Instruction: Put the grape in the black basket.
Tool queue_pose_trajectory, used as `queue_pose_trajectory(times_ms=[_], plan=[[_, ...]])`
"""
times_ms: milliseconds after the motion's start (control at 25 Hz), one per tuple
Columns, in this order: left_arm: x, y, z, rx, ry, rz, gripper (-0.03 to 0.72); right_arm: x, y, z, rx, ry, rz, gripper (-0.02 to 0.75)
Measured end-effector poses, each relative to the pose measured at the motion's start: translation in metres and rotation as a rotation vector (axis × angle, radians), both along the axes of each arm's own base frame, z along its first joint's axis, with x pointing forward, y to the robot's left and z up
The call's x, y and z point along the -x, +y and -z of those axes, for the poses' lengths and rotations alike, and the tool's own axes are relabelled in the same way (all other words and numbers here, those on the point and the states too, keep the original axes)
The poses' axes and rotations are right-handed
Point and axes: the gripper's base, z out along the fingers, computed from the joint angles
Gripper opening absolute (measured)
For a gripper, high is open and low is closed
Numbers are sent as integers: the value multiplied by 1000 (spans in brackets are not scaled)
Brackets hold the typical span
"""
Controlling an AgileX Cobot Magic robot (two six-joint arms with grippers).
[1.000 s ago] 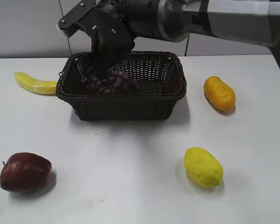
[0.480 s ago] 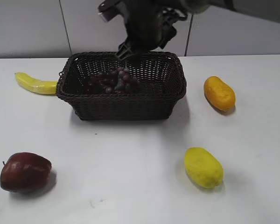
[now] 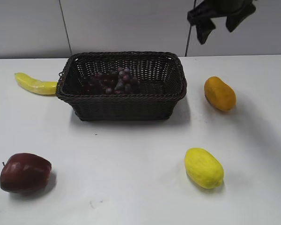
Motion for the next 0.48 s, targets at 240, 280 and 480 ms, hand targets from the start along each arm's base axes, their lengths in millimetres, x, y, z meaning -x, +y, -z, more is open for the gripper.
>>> queue_pose_trajectory(times_ms=[240,280,480], plan=[[0,0,0,0,0,0,240,19,-44,-62,-52,-120,45,595],[0,0,0,0,0,0,240,22,-54,-68,-58,-131,64,595],[0,0,0,0,0,0,240,41,-106,-70,-66,-95,177,595]])
